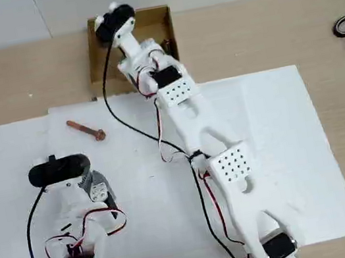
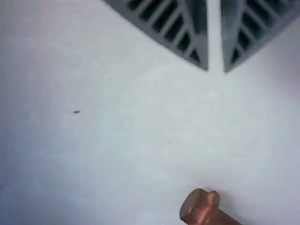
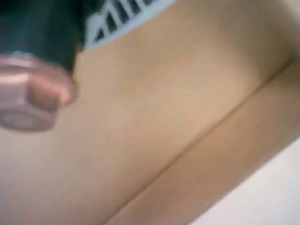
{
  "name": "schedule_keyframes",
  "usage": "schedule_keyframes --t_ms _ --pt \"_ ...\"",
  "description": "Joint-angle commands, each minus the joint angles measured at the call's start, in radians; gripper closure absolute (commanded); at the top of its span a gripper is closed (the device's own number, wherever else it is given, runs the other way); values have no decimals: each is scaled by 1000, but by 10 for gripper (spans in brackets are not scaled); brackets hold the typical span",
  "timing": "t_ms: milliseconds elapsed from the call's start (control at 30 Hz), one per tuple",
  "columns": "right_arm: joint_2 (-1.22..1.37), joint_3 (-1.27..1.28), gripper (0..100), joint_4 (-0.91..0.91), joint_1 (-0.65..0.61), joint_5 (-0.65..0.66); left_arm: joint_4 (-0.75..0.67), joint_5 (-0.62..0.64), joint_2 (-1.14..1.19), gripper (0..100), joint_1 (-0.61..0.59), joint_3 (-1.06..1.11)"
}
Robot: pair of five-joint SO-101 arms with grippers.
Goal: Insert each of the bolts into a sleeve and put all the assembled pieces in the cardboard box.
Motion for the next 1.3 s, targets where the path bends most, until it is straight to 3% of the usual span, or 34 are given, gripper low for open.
schedule_keyframes --t_ms 0,233,533,900,1267 --pt "-2 -130 826 54 -5 29 -26 0 -11 994 -5 -4" --pt "8 -244 839 165 -7 51 -26 0 -11 994 -5 -4" --pt "-5 -488 848 542 -7 48 -26 0 -11 994 -5 -4" --pt "-329 -488 850 947 -4 44 -26 0 -11 994 -5 -4" --pt "-541 -405 850 980 -7 44 -26 0 -11 994 -5 -4"
